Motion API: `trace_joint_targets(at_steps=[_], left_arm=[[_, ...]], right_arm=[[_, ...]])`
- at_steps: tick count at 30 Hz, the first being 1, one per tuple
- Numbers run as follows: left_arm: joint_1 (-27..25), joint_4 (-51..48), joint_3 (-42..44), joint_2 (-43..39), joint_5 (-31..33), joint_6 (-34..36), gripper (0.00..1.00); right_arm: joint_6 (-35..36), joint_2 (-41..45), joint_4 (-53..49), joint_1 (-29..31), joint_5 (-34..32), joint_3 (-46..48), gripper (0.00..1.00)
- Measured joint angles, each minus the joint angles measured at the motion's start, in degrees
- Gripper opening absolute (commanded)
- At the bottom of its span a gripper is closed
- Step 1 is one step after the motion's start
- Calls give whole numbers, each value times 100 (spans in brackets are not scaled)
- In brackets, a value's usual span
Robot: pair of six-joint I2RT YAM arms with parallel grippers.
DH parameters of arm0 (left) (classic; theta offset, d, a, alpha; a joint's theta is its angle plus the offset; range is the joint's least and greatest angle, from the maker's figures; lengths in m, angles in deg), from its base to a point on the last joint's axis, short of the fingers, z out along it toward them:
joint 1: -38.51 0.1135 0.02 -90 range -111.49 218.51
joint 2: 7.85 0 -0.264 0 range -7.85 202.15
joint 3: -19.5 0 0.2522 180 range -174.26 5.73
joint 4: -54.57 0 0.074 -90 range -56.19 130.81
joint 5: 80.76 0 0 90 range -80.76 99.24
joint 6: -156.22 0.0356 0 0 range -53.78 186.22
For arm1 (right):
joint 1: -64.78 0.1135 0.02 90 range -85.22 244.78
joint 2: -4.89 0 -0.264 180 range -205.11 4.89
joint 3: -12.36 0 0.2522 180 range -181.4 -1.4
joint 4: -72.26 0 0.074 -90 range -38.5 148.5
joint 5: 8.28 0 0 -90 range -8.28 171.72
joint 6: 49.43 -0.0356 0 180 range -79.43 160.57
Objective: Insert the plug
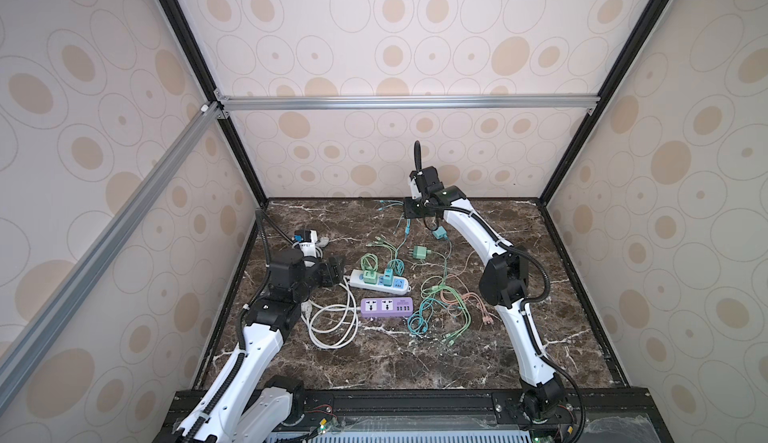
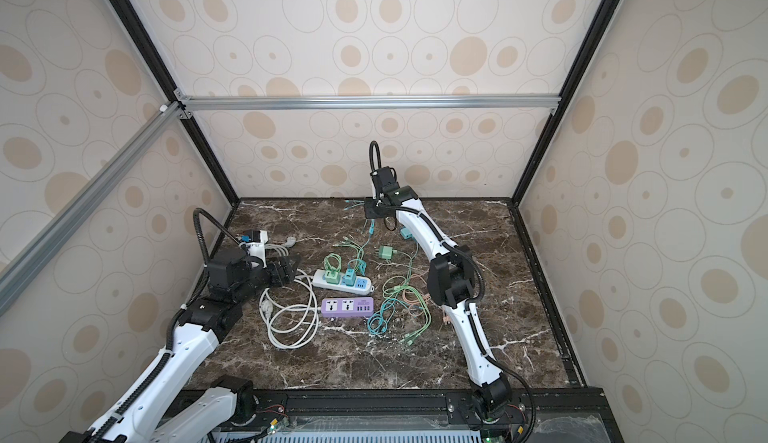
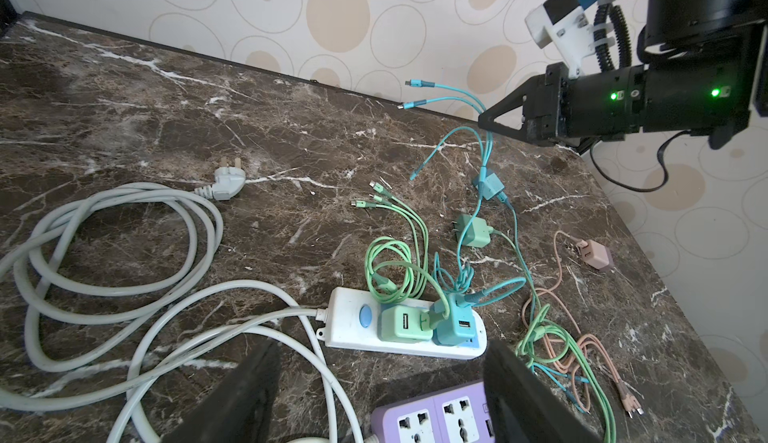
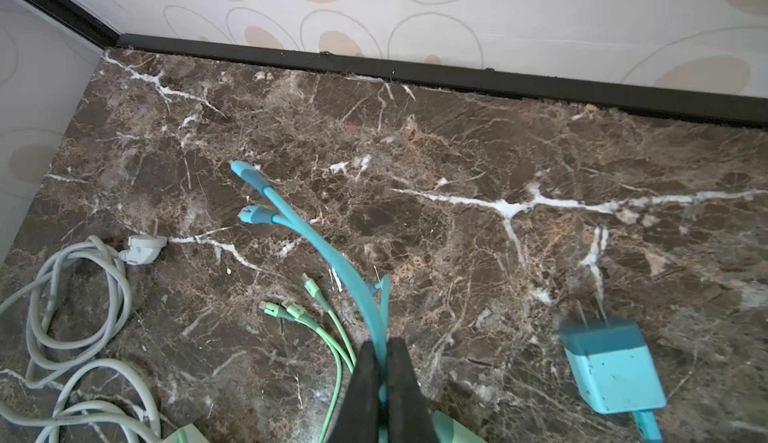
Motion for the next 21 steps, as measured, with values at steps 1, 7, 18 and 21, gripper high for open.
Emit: trace_joint_targets(at_steps=[1, 7, 18, 21], left_arm=[[0, 0, 0, 0, -2, -4, 77], [0, 2, 4, -2, -20, -33, 77], [2, 15, 48, -2, -96, -79, 77], [2, 46, 76, 0, -133, -101, 77]], right_arm=[[0, -17, -15, -2, 0, 13, 10], [2, -157, -111, -24, -11, 63, 15], [170, -168, -380, -31, -114, 221, 29], [302, -50, -402, -33, -177, 479, 39]])
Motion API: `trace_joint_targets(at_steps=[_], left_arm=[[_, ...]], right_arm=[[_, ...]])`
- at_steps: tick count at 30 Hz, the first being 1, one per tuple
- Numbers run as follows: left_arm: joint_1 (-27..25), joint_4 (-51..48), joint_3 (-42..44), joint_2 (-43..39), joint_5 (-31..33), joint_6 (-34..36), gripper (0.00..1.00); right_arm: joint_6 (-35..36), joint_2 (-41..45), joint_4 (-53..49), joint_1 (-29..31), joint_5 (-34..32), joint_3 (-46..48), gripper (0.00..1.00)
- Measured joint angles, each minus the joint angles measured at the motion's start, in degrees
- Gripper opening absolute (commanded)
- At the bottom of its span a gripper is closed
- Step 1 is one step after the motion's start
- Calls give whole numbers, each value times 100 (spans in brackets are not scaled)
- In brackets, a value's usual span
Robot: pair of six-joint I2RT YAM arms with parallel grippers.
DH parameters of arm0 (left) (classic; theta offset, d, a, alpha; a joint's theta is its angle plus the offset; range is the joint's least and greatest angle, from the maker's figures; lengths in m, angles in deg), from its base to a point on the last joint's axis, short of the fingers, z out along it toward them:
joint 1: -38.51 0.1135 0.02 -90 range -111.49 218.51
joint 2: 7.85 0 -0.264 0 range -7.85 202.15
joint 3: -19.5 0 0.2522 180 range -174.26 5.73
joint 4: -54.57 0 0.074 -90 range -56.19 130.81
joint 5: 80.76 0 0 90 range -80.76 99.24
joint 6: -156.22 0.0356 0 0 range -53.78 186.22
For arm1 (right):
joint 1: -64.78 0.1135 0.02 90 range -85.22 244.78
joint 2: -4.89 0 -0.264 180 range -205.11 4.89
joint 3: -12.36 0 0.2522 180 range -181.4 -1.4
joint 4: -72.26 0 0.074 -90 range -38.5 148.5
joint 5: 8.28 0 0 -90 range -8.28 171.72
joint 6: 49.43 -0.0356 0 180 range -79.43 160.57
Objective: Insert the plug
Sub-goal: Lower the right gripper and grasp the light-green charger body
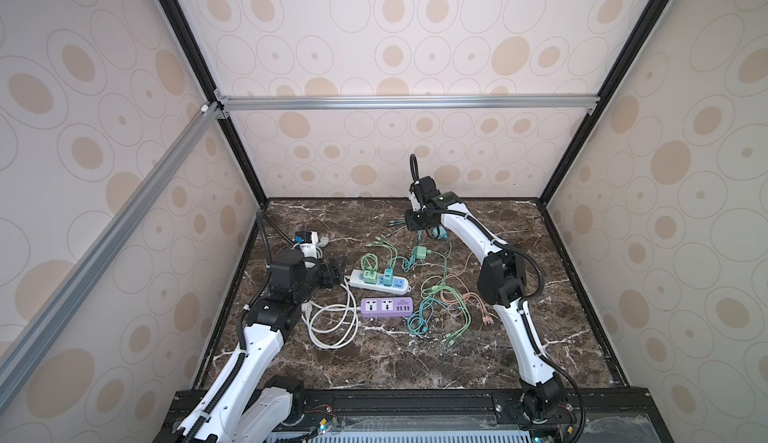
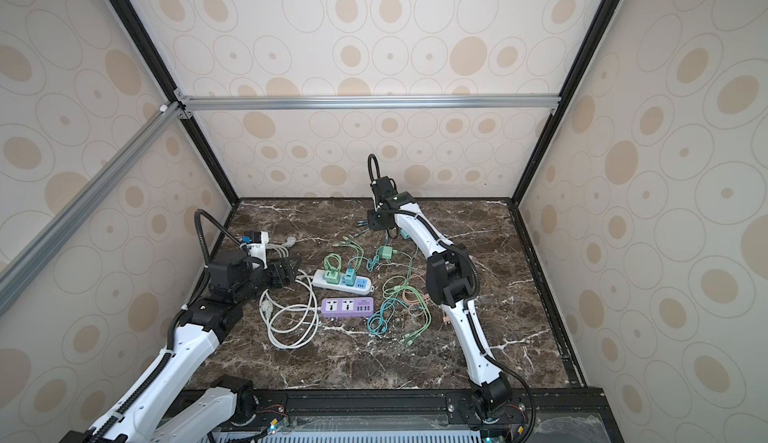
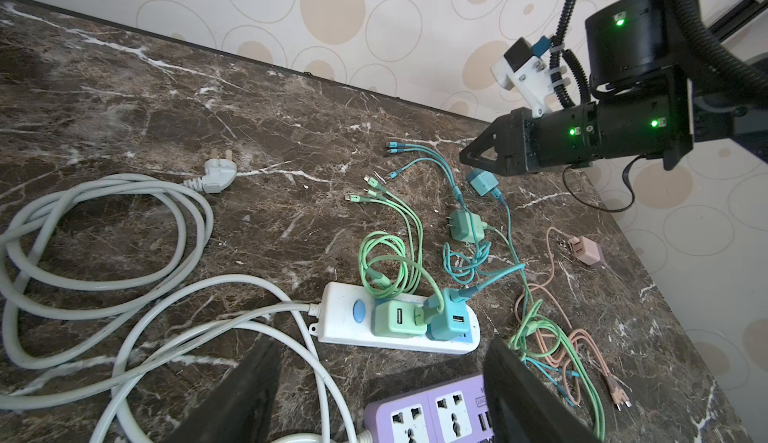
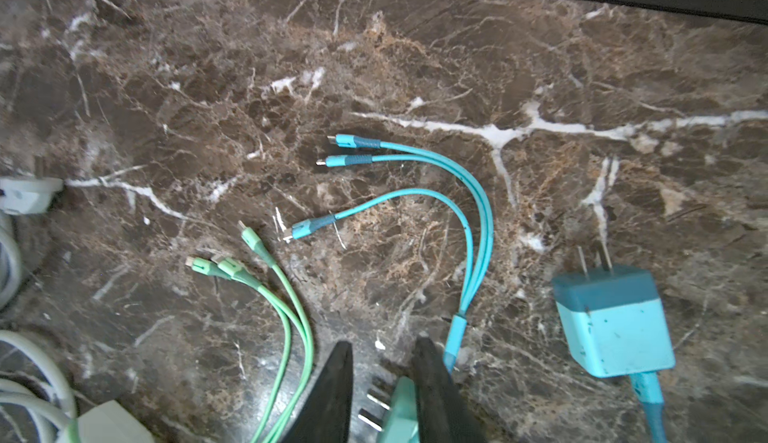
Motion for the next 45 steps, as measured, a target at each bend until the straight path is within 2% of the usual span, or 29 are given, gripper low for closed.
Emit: trace_joint_targets(at_steps=[4, 13, 19, 24, 32, 39, 45], left_arm=[[0, 13, 2, 0, -37, -24, 77], [2, 142, 116, 46, -238, -24, 79], [2, 227, 151, 52, -452, -17, 84], [2, 284, 166, 46, -573, -17, 85], [2, 308, 173, 0, -737, -15, 85], [2, 302, 173, -74, -811, 33, 85], [2, 278, 170, -199, -837, 74, 85]], right_arm=[[238, 472, -20, 0, -175, 599, 50], [820, 1856, 55, -105, -752, 1974, 61], [1029, 2251, 157, -293, -973, 2949, 64], [1062, 2339, 245, -409, -962, 3545, 65], [1178, 2339, 481, -426, -380, 3679, 63], [1888, 2144, 750, -426, 431, 3740, 66], [2511, 1652, 769, -426, 745, 3445, 67]])
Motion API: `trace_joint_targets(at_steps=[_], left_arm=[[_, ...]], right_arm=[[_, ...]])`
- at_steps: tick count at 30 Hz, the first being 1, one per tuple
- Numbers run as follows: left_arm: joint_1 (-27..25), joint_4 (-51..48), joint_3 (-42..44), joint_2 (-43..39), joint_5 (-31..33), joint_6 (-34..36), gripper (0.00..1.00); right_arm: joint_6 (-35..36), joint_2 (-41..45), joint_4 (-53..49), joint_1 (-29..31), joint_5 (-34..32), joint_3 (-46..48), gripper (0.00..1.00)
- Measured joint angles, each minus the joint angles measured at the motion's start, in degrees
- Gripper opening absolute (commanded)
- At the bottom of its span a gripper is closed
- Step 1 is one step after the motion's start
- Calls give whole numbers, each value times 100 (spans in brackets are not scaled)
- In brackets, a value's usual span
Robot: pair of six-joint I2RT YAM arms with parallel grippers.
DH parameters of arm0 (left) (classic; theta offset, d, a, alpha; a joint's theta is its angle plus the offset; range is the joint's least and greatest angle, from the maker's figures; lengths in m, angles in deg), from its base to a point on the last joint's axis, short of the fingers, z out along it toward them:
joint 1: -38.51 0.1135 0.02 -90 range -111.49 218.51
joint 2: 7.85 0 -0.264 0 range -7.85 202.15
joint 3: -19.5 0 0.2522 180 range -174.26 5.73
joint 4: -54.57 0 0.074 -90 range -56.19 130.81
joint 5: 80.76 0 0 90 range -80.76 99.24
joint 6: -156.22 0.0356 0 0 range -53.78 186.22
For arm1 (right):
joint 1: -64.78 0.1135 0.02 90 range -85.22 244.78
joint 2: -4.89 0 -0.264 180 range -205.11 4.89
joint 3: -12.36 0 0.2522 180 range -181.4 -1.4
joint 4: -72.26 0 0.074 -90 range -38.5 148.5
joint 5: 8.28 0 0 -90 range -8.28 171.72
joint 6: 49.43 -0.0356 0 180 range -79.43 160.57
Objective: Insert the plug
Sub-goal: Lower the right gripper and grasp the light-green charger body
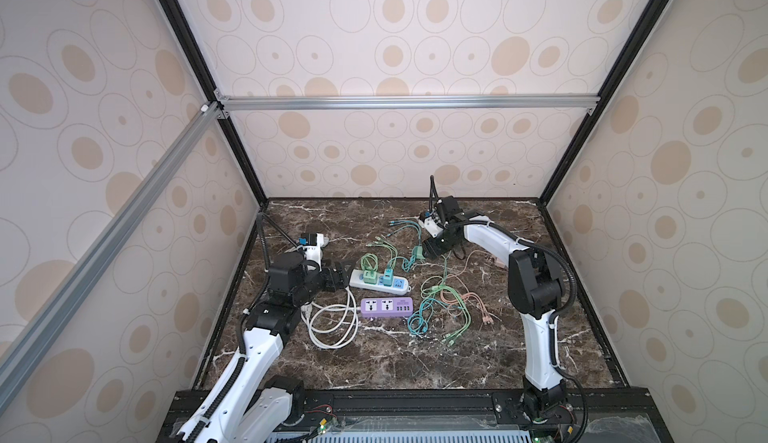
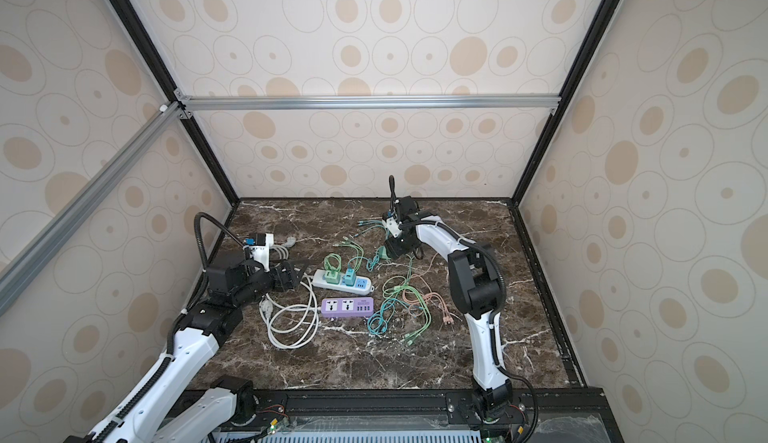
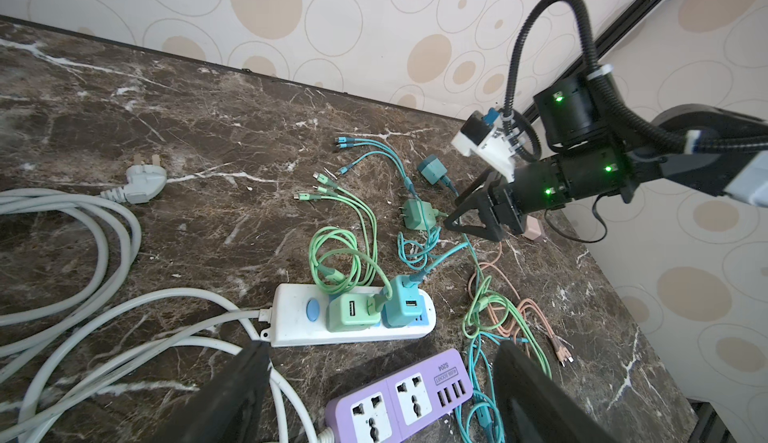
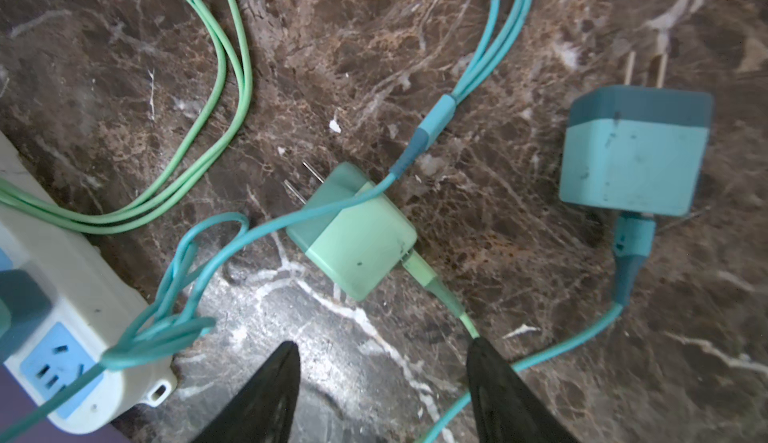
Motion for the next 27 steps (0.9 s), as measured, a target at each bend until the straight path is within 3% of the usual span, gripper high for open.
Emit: trace_joint_targets(at_steps=[12, 27], left_arm=[[0, -42, 0, -50, -31, 61, 85], [0, -68, 0, -50, -42, 105, 85]], right_arm=[[850, -542, -57, 4, 57, -566, 69], [1158, -1276, -741, 42, 201, -1646, 62]])
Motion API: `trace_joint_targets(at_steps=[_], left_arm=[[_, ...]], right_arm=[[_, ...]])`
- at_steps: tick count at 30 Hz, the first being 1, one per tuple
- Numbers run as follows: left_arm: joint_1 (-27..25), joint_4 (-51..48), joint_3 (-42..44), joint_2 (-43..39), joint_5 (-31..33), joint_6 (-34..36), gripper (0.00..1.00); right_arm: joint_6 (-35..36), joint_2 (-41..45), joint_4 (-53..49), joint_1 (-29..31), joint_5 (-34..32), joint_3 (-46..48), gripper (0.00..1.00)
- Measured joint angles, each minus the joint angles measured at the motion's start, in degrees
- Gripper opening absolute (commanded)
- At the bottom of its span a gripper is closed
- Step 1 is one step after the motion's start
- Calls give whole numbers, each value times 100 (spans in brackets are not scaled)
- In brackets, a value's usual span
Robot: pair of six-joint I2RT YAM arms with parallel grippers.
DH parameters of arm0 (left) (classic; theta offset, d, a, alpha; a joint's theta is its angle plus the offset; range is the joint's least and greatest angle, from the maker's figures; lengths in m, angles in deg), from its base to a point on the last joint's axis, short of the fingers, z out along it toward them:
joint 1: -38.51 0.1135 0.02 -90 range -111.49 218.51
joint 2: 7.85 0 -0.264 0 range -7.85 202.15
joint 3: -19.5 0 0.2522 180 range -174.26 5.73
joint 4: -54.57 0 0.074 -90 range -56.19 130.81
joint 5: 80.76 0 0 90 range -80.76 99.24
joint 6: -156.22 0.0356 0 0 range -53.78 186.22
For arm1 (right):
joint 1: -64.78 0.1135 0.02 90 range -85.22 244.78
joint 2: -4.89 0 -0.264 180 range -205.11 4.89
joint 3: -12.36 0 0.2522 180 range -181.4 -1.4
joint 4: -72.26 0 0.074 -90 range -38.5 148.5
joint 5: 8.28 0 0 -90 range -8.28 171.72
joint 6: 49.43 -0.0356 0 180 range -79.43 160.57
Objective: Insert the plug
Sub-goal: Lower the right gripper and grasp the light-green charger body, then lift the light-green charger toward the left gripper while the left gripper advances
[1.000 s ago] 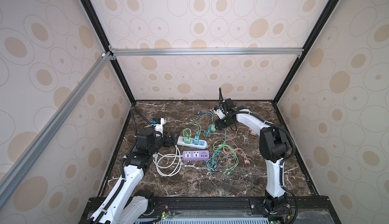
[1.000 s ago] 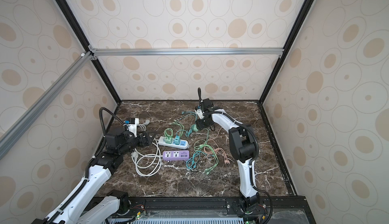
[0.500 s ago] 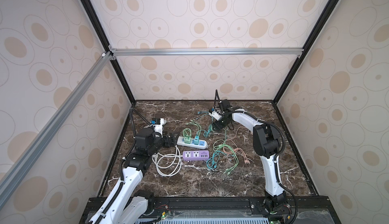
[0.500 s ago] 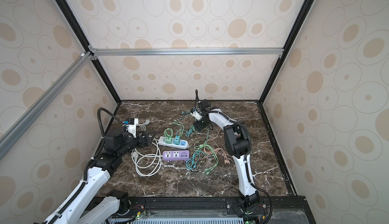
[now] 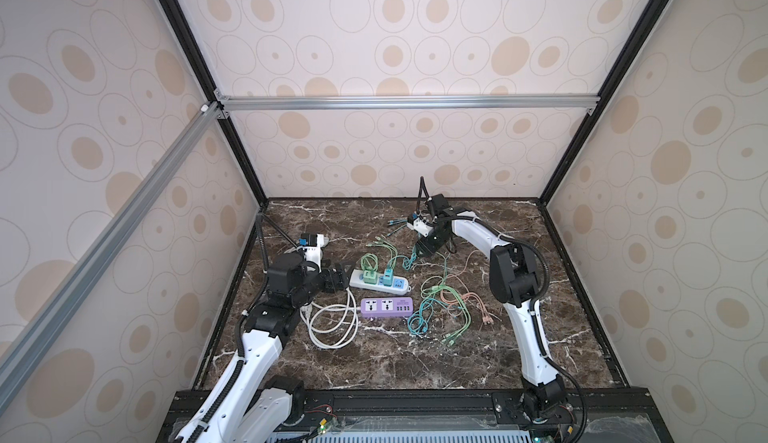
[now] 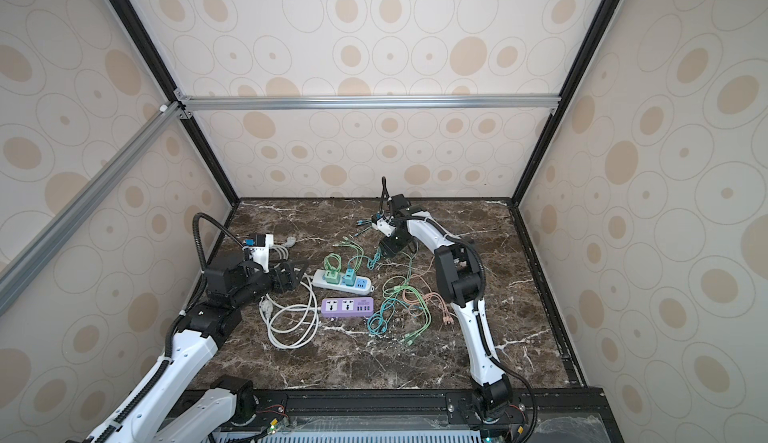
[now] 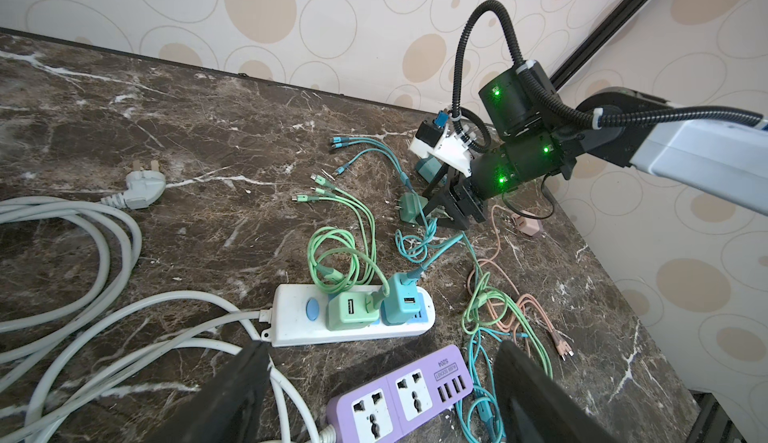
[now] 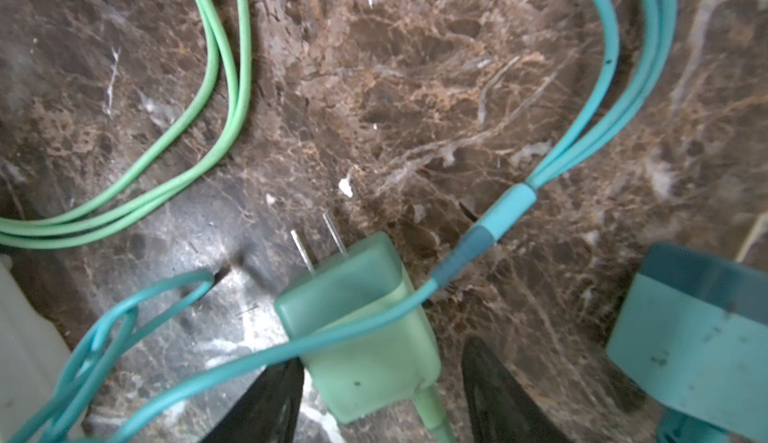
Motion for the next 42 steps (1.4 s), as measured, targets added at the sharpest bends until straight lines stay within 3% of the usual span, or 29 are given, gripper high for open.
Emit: trace_joint_targets(at_steps=[8, 19, 32, 42], left_arm=[[0, -31, 0, 0, 0, 59, 85], [0, -31, 0, 0, -7, 96, 85], [0, 199, 7, 15, -162, -22, 85], [0, 769, 63, 428, -940, -409, 84]], right_arm=[[131, -256, -315, 179, -37, -348, 59], [142, -105, -247, 238, -229, -52, 36], [-166, 1580, -50, 238, -588, 2210, 30], [-459, 3311, 549, 238, -675, 3340, 26]])
